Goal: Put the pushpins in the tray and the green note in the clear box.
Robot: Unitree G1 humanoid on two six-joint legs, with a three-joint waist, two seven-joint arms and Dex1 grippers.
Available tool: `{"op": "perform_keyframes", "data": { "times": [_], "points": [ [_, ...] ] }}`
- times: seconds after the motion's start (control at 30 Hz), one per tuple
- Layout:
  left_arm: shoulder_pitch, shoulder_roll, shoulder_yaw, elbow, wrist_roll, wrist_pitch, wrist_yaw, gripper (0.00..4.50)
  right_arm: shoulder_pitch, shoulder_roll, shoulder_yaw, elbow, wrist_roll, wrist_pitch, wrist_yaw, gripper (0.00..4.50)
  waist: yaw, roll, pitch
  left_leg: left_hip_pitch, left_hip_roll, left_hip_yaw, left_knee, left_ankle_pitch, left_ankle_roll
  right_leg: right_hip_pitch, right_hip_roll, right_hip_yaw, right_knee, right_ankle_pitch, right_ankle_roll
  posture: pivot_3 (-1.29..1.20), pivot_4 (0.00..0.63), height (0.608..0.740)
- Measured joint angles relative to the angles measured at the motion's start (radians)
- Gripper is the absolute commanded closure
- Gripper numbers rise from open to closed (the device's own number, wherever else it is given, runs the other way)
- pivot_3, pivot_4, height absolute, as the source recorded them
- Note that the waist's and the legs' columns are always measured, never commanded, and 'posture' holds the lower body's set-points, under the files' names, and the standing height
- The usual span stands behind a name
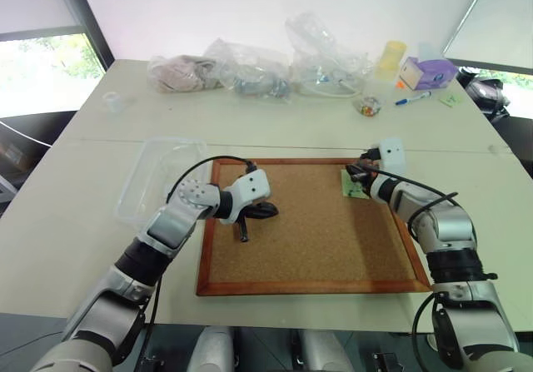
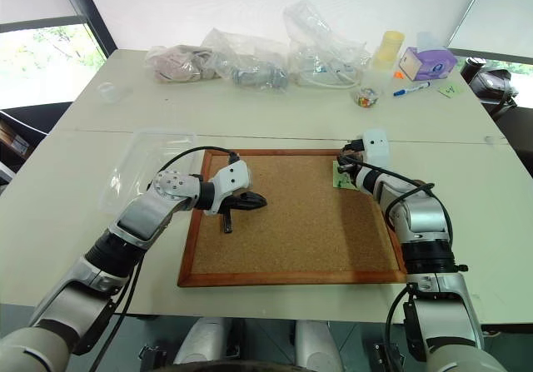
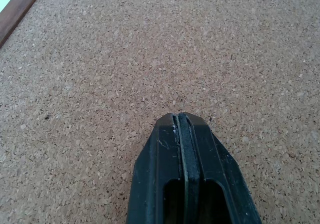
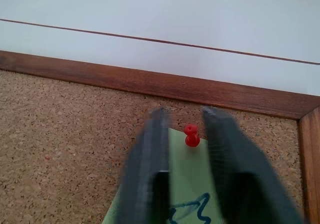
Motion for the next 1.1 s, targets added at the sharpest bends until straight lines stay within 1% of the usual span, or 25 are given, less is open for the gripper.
{"op": "perform_keyframes", "data": {
  "times": [0.3,0.57,0.83,0.9,0.97,1.03,1.1],
  "points": [
    [-0.001,-0.011,0.005,0.010,0.002,0.008,-0.006,4.50,0.016,0.023,-0.029,-0.017,-0.017,-0.007,0.000,4.43,0.002,0.000,0.000,0.000,0.000,0.000,0.000,0.000,0.000,0.000,0.000,0.000,0.000,0.000,0.000,0.00,0.150,0.737],
    [-0.007,-0.044,0.034,-0.032,-0.020,0.194,0.011,4.50,0.054,0.078,-0.072,-0.061,-0.067,-0.166,-0.071,4.43,0.000,0.001,0.000,0.000,-0.001,-0.001,0.000,0.000,0.000,0.000,0.000,0.000,0.000,0.000,0.000,0.00,0.150,0.737],
    [-0.007,-0.037,0.033,-0.044,-0.020,0.211,0.009,4.50,0.081,0.107,-0.106,-0.071,-0.085,-0.212,-0.111,4.43,-0.004,0.001,-0.001,0.000,0.000,0.000,0.000,0.000,0.000,0.000,0.000,0.000,0.000,0.000,0.000,0.00,0.150,0.737],
    [-0.008,-0.035,0.028,-0.044,-0.019,0.204,0.008,4.50,0.109,0.116,-0.111,-0.122,-0.090,-0.214,-0.134,4.43,-0.002,0.001,-0.001,0.000,0.000,-0.001,0.000,0.000,0.000,0.000,0.000,0.000,0.000,0.000,0.000,0.00,0.150,0.737],
    [-0.008,-0.032,0.020,-0.045,-0.019,0.189,0.007,4.50,0.170,0.118,-0.135,-0.229,-0.099,-0.208,-0.177,4.43,0.001,0.001,-0.001,0.000,0.000,-0.001,-0.001,0.000,0.000,0.000,0.000,0.000,0.000,0.000,0.000,0.00,0.150,0.737],
    [-0.009,-0.029,0.015,-0.043,-0.016,0.174,0.008,4.50,0.256,0.116,-0.178,-0.348,-0.117,-0.187,-0.227,4.43,0.002,0.001,-0.001,0.000,0.000,-0.002,-0.001,0.000,0.000,0.000,0.000,0.000,0.000,0.000,0.000,0.00,0.150,0.737],
    [-0.008,-0.024,0.014,-0.041,-0.011,0.164,0.011,4.50,0.330,0.116,-0.212,-0.421,-0.127,-0.161,-0.258,4.43,-0.002,0.002,-0.001,0.000,0.000,-0.001,-0.001,0.000,0.000,0.000,-0.001,0.000,0.000,0.000,0.000,0.00,0.150,0.737]
  ]
}}
